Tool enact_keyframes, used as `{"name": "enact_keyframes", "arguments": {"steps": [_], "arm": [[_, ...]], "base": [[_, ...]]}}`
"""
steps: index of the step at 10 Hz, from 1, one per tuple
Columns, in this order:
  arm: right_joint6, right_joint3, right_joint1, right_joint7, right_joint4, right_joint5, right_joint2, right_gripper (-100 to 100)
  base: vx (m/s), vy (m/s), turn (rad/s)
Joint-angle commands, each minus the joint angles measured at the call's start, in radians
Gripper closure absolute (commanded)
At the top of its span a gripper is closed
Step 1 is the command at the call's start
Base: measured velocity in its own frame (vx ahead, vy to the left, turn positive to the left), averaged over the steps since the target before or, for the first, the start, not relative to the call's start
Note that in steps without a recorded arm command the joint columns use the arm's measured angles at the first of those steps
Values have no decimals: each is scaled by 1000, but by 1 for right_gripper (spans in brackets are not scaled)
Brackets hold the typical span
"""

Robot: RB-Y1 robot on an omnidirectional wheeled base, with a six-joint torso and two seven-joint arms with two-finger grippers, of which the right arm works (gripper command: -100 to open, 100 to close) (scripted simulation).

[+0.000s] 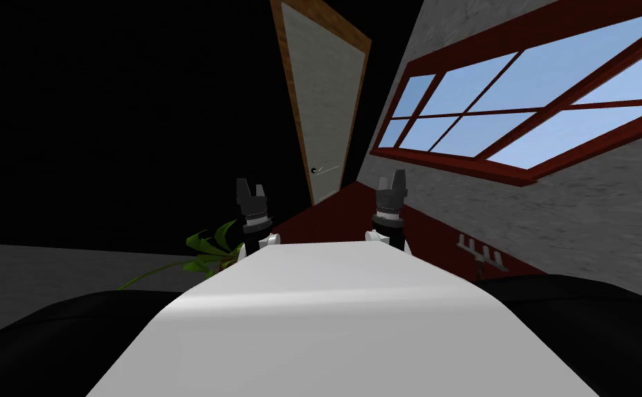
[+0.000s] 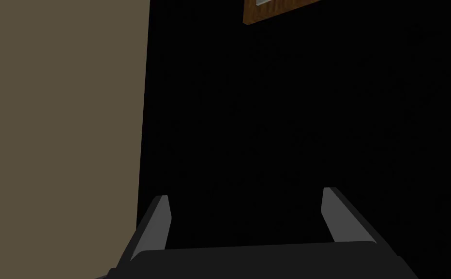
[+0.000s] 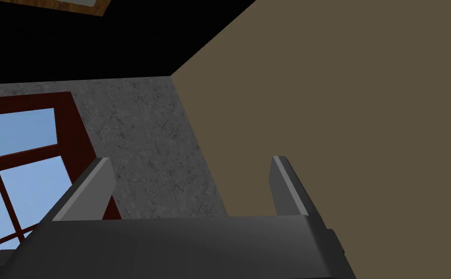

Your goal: Pull the door open

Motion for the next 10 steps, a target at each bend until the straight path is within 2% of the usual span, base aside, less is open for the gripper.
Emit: {"name": "enact_keyframes", "arguments": {"steps": [1,10], "arm": [[-3,2,-13,-6,29,-2,-8,-100],[-25,20,-115,-50,250,-15,-56,-100]], "base": [[40,-1,65],[96,-6,69]]}}
